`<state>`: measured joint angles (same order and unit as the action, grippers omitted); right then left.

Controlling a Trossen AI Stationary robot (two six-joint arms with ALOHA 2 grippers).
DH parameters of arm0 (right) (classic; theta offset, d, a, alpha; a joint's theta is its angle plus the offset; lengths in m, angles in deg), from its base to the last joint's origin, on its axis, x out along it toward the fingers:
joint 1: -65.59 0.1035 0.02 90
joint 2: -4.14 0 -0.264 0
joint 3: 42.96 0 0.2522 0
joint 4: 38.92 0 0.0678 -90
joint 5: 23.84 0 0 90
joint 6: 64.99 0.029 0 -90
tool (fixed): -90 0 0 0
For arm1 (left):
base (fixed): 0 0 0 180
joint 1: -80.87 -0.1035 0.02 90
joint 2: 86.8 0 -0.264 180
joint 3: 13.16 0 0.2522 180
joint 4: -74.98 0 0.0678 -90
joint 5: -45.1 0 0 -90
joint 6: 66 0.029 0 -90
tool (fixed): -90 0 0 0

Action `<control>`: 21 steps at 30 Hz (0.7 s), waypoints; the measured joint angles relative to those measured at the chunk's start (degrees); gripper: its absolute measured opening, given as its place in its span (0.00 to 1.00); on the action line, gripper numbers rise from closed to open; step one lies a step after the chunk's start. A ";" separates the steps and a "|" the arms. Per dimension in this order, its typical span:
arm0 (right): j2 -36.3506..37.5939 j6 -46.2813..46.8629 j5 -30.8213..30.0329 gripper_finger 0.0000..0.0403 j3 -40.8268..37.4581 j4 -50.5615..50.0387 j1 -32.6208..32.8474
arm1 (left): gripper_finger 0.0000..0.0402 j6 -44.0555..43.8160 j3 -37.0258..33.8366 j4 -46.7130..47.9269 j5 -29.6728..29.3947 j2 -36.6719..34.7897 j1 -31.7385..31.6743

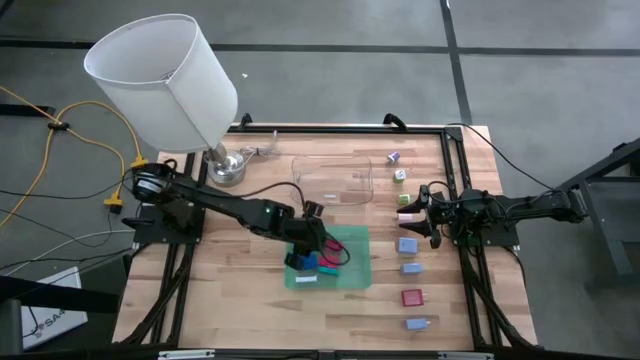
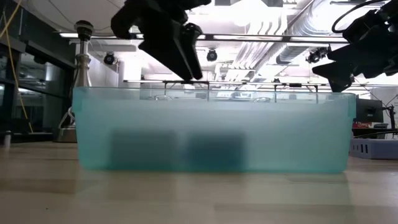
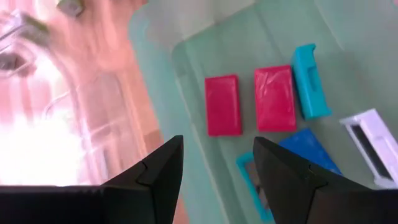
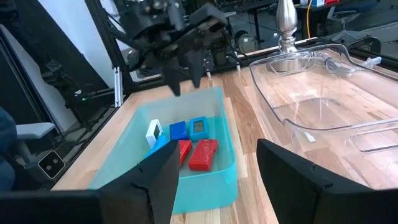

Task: Pick & Place Office items
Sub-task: Put the bottom purple charger adapter into transparent bin

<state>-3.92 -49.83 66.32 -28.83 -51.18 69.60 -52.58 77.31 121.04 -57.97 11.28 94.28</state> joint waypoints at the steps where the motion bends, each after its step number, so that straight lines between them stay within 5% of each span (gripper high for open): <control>1: 0.02 0.00 0.00 0.50 0.02 0.00 0.00 | 0.46 -0.24 0.00 0.61 -0.10 -0.53 -0.17; 21: 0.02 0.00 0.00 0.50 0.00 0.02 0.00 | 0.46 -10.67 -6.22 8.15 2.05 -10.24 -0.29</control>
<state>-3.90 -49.83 66.32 -28.84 -51.17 69.60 -63.24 71.09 129.19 -55.92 1.04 93.98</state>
